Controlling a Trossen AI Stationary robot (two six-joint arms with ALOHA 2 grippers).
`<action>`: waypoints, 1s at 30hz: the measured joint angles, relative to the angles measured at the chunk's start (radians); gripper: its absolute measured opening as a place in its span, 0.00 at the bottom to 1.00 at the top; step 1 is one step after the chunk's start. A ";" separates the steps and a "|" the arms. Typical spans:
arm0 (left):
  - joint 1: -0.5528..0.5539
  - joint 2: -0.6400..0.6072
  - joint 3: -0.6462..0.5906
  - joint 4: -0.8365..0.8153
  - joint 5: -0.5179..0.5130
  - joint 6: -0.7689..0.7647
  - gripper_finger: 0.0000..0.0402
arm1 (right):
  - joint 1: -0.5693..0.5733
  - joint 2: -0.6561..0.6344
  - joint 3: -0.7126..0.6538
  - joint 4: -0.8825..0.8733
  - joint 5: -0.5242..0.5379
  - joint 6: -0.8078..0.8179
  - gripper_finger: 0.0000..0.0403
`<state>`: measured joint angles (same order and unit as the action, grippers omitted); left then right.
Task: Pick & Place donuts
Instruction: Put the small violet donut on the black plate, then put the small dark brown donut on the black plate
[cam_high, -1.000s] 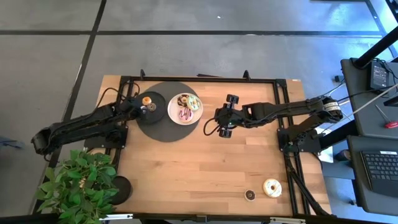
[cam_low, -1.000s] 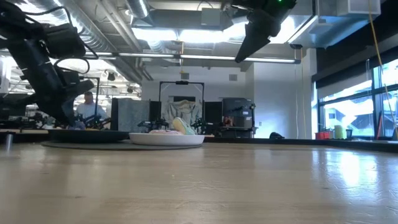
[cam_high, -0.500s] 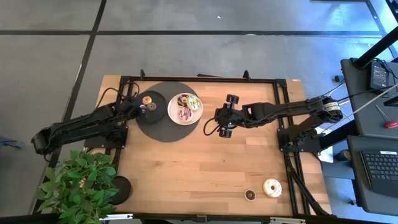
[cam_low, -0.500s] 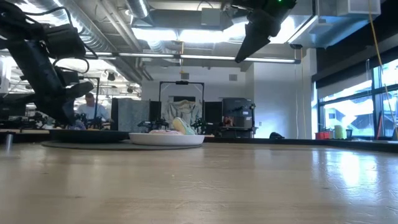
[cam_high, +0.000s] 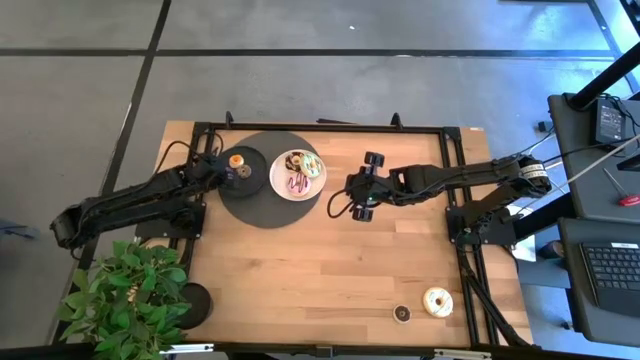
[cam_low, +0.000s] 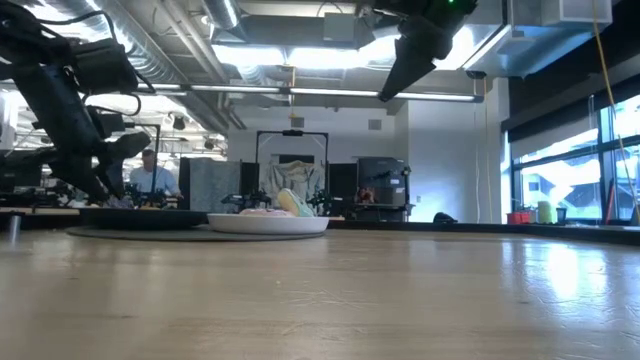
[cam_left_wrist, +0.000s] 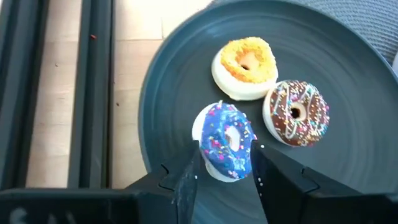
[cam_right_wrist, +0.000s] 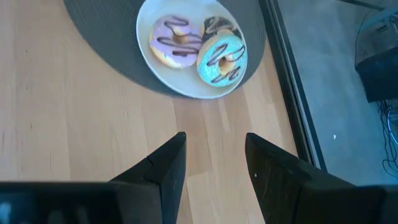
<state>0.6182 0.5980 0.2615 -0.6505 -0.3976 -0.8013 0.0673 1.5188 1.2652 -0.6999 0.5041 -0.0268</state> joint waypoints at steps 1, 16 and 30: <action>0.000 0.000 0.000 0.000 -0.008 0.000 0.36 | 0.000 0.000 0.000 -0.010 0.000 0.001 0.41; -0.066 0.008 0.000 0.422 0.264 0.244 0.36 | 0.061 0.000 -0.013 -0.265 -0.588 0.126 0.41; -0.408 0.270 0.000 1.017 0.233 0.407 0.36 | 0.411 0.001 -0.263 -0.105 -0.656 0.524 0.41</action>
<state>0.2098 0.8676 0.2619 0.3661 -0.1642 -0.3940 0.4786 1.5196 1.0023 -0.8052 -0.1520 0.4968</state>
